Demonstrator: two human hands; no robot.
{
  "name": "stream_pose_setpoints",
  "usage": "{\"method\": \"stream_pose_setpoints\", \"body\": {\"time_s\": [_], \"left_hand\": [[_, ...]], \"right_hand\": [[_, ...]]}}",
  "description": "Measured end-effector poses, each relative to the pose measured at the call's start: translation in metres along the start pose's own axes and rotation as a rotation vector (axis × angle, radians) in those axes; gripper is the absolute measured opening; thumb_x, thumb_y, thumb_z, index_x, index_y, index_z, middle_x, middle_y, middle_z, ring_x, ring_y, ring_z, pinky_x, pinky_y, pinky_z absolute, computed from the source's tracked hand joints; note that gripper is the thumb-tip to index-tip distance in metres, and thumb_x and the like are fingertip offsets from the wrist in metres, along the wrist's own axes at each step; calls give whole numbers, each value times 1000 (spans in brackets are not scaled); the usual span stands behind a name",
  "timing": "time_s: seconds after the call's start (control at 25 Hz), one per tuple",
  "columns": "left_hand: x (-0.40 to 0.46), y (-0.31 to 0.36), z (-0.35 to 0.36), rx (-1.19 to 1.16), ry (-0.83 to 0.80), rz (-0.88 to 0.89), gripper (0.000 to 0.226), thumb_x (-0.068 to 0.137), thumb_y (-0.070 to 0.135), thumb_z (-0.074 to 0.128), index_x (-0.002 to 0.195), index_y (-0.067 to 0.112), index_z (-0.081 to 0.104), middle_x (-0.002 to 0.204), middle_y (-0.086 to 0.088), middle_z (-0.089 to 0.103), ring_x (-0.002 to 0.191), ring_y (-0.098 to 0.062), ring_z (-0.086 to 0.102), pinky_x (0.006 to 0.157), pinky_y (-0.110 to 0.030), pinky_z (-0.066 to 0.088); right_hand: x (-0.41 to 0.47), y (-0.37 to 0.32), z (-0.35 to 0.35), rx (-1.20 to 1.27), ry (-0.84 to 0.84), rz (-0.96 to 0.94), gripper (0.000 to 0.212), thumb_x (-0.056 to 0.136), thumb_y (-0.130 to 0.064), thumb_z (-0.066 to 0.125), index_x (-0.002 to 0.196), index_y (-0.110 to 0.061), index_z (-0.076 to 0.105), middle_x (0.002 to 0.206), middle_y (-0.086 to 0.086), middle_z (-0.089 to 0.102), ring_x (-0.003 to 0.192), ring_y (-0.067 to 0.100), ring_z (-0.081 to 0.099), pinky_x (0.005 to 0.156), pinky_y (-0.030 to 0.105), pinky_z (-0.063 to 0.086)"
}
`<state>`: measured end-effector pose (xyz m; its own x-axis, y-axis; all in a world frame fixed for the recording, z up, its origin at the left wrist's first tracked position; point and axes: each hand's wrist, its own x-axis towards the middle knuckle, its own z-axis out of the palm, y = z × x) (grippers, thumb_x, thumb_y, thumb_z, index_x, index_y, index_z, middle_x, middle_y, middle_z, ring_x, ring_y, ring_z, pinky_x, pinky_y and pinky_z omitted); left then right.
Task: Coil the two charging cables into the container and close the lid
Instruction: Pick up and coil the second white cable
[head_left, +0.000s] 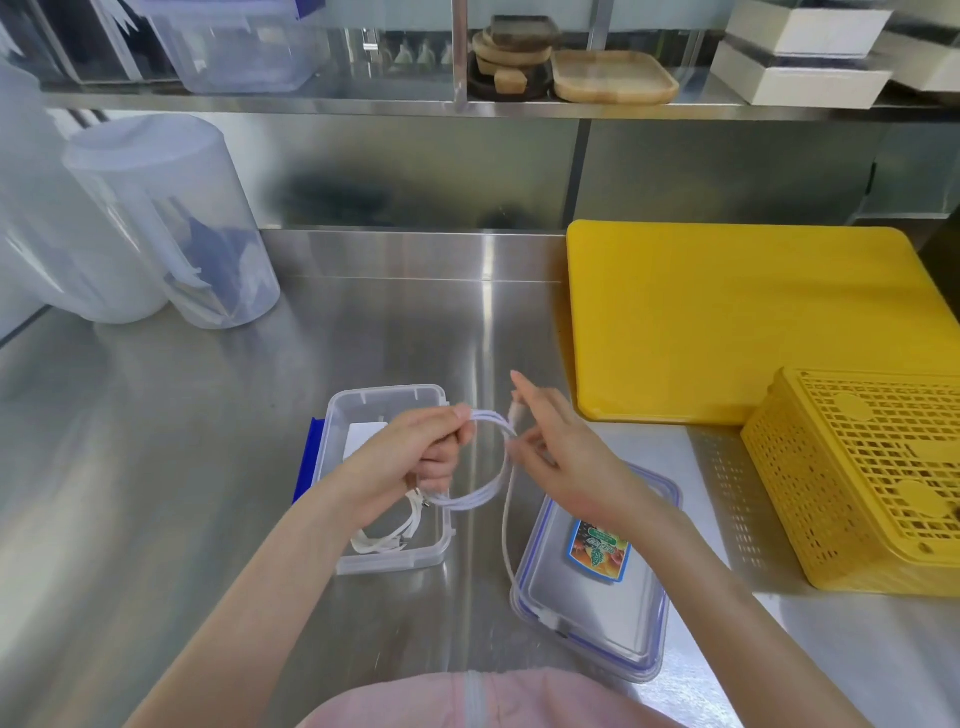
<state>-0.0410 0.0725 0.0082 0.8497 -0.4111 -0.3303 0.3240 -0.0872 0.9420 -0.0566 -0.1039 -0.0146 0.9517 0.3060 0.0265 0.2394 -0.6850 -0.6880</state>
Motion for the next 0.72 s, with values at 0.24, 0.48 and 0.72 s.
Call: {"method": "stream_pose_setpoints", "body": {"time_s": [0.24, 0.48, 0.72], "left_hand": [[1, 13, -17, -420, 102, 47, 43, 94, 27, 33, 52, 20, 40, 32, 12, 23, 39, -10, 3, 33, -17, 12], [-3, 16, -19, -431, 177, 86, 47, 94, 34, 36, 49, 22, 37, 50, 6, 5, 41, -12, 3, 32, -16, 15], [0, 13, -22, -588, 160, 113, 44, 91, 31, 37, 48, 21, 37, 32, 9, 19, 39, -13, 4, 32, -17, 15]], "right_hand": [[-7, 8, 14, 137, -187, 149, 45, 95, -31, 39, 139, -24, 33, 119, -1, 64, 102, 11, 60, 94, 26, 46], [-2, 11, 15, 60, -148, 194, 29, 94, -33, 41, 105, -22, 66, 84, -7, 50, 68, 4, 46, 61, 10, 34], [-6, 17, 11, 107, -85, 315, 28, 93, -36, 43, 87, -24, 68, 70, 2, 53, 61, 10, 47, 57, 19, 37]]}}
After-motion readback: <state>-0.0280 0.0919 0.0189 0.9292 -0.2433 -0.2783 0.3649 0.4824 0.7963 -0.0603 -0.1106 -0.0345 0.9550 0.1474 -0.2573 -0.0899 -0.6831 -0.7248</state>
